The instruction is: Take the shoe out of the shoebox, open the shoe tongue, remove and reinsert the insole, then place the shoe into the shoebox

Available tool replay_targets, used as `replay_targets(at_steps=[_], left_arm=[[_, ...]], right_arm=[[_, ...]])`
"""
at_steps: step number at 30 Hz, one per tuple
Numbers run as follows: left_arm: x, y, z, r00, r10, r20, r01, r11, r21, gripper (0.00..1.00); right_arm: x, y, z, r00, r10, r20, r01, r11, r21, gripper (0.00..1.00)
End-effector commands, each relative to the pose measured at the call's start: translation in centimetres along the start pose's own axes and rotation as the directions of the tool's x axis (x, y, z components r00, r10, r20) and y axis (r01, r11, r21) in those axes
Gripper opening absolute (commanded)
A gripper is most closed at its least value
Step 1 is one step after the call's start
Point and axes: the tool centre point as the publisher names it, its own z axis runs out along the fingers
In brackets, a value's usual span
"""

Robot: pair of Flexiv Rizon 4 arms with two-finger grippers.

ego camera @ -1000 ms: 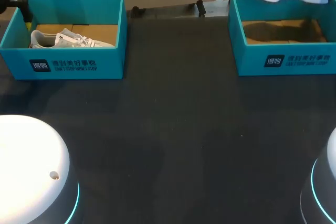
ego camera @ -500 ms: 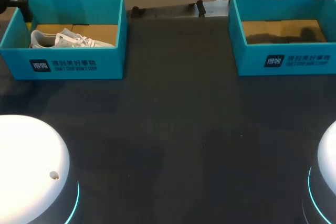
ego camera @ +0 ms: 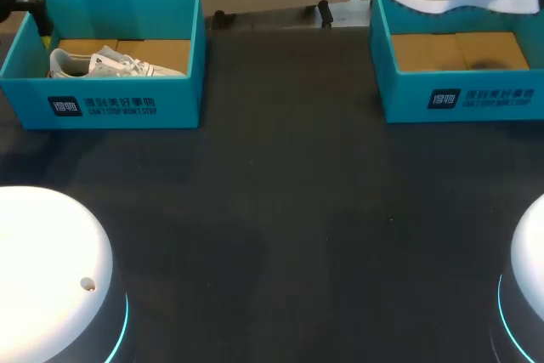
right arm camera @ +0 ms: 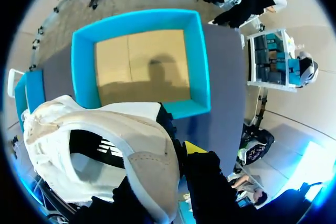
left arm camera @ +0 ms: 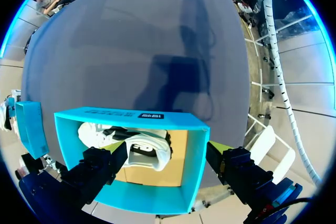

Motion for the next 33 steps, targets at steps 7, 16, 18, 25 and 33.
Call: replay_targets(at_steps=[7, 16, 18, 25, 33], left_arm=[[0.0, -0.2, 0.0, 1.0, 0.001, -0.002, -0.001, 1.0, -0.004, 1.0], [0.0, -0.2, 0.0, 1.0, 0.001, -0.002, -0.001, 1.0, -0.004, 1.0], [0.0, -0.2, 0.0, 1.0, 0.001, -0.002, -0.001, 1.0, -0.004, 1.0], [0.0, -0.2, 0.0, 1.0, 0.001, -0.002, -0.001, 1.0, -0.004, 1.0], [0.0, -0.2, 0.0, 1.0, 0.001, -0.002, -0.001, 1.0, -0.004, 1.0]], right_arm=[[5.5, -8.3, 0.5, 0.999, 0.035, 0.003, -0.031, 0.918, -0.396, 0.0], [9.9, -11.6, 1.4, 0.999, 0.05, -0.014, -0.052, 0.926, -0.374, 0.0], [10.6, -12.1, 1.4, 0.999, 0.051, -0.013, -0.053, 0.927, -0.372, 0.0], [11.5, -13.0, 1.2, 0.999, 0.048, -0.025, -0.054, 0.931, -0.361, 0.0], [11.5, -13.0, 1.2, 0.999, 0.048, -0.025, -0.054, 0.931, -0.361, 0.0]])
